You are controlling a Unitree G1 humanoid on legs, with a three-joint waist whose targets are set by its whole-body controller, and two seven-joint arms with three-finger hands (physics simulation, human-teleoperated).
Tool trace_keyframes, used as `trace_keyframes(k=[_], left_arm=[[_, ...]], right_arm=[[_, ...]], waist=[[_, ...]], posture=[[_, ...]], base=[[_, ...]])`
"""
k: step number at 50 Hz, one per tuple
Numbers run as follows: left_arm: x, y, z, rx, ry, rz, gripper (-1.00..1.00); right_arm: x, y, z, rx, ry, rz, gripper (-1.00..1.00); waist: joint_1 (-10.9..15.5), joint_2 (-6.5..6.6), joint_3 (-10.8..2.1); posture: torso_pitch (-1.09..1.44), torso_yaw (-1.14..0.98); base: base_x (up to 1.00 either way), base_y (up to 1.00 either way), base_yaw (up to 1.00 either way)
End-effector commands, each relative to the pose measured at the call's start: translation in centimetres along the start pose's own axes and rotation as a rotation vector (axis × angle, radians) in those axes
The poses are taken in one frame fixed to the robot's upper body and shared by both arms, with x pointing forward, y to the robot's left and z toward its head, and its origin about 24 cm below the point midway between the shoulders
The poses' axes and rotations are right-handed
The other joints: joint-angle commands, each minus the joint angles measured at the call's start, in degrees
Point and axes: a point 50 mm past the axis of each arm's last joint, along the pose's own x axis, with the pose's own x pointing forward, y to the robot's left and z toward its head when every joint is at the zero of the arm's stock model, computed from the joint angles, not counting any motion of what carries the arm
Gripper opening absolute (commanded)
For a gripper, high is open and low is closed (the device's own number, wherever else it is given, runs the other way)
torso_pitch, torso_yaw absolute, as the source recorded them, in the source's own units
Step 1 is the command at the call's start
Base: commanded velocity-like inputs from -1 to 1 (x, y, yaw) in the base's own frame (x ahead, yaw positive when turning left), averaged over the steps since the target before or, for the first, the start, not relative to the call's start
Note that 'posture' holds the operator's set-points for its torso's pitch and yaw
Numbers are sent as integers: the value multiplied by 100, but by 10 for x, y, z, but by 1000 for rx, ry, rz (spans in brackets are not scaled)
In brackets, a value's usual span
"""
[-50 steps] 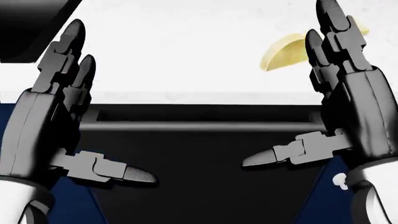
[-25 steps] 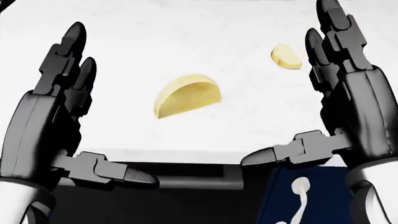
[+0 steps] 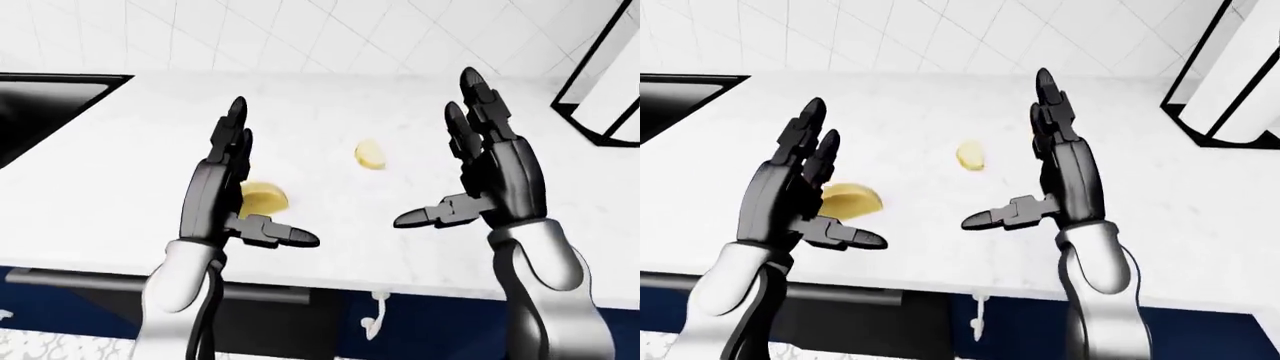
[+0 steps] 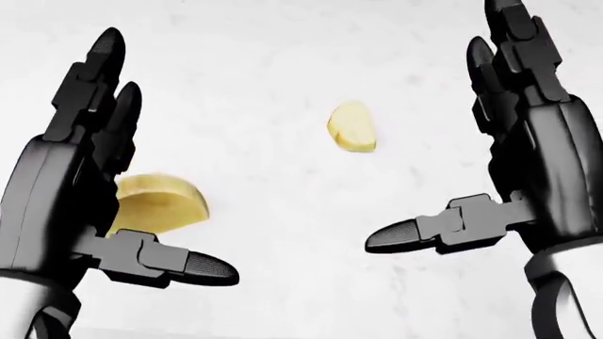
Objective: Place the bread and cheese on the cutting board.
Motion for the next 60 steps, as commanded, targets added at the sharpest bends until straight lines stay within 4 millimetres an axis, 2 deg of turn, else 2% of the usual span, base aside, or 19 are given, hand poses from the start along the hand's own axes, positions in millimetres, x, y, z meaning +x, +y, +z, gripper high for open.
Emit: trace_keyframes(k=[1, 3, 4, 6, 9, 11, 16, 17, 20, 22, 24, 26, 31, 34, 36, 40, 46, 52, 60], left_arm=[[-1, 2, 11, 18, -62, 7, 100], [0, 7, 15, 31, -65, 16, 100], [-1, 10, 16, 36, -67, 21, 100], [-2, 12, 17, 40, -67, 26, 100], [-3, 11, 17, 45, -68, 25, 100], [-3, 11, 17, 45, -65, 24, 100], [-2, 11, 15, 45, -64, 23, 100], [-2, 12, 15, 43, -64, 22, 100], [-2, 12, 13, 44, -60, 22, 100], [-1, 12, 12, 42, -57, 22, 100], [-1, 11, 12, 42, -57, 19, 100], [-1, 12, 13, 41, -59, 20, 100], [-2, 14, 11, 38, -57, 23, 100], [-1, 14, 9, 32, -57, 24, 100], [-2, 15, 8, 29, -56, 25, 100], [-3, 17, 8, 25, -55, 31, 100], [-3, 16, 6, 24, -53, 30, 100], [-3, 18, 4, 20, -53, 33, 100], [-3, 18, 2, 18, -52, 34, 100]], right_arm=[[2, 0, 9, -52, -66, 2, 100], [8, -2, 8, -151, -71, 34, 100], [14, -5, 8, -193, -75, 45, 100], [28, -11, 11, -271, -89, 63, 100], [48, -19, 23, -375, -123, 116, 100], [62, -25, 39, -428, -152, 162, 100], [82, -15, 49, -622, -263, 387, 100], [90, -13, 49, -686, -247, 476, 100], [107, -13, 40, -892, -273, 572, 100], [123, -14, 46, -1045, -288, 601, 100], [135, -15, 51, -1150, -264, 652, 100], [144, -14, 45, -1294, -192, 768, 100], [173, -5, 47, -1448, -149, 816, 100], [183, 3, 34, -1590, -110, 804, 100], [187, 9, 33, -1636, -120, 770, 100], [191, 28, 37, -1692, -275, 713, 100], [190, 42, 23, -1704, -292, 736, 100], [188, 50, 12, -1798, -332, 756, 100], [190, 52, 16, -1804, -333, 749, 100]], waist=[[-2, -15, -98], [-39, 240, -208], [-19, 37, -147], [-20, 42, -235], [-9, -9, -252], [7, -26, -253], [22, -31, -224], [15, -34, -224], [-22, -21, -223], [-34, -14, -224], [-41, -2, -226], [-41, 11, -206], [-61, 51, -164], [-55, 67, -157], [-43, 68, -155], [-11, 66, -151], [29, 61, -127], [47, 54, -139], [58, 58, -156]], posture=[[0, 0], [0, 0], [0, 0], [0, 0], [0, 0], [0, 0], [0, 0], [0, 0], [0, 0], [0, 0], [0, 0], [0, 0], [0, 0], [0, 0], [0, 0], [0, 0], [0, 0], [0, 0], [0, 0]], base=[[0, 0, 0], [0, 0, 0], [0, 0, 0], [0, 0, 0], [0, 0, 0], [0, 0, 0], [0, 0, 0], [0, 0, 0], [0, 0, 0], [0, 0, 0], [0, 0, 0], [0, 0, 0], [0, 0, 0], [0, 0, 0], [0, 0, 0], [0, 0, 0], [0, 0, 0], [0, 0, 0], [0, 0, 0]])
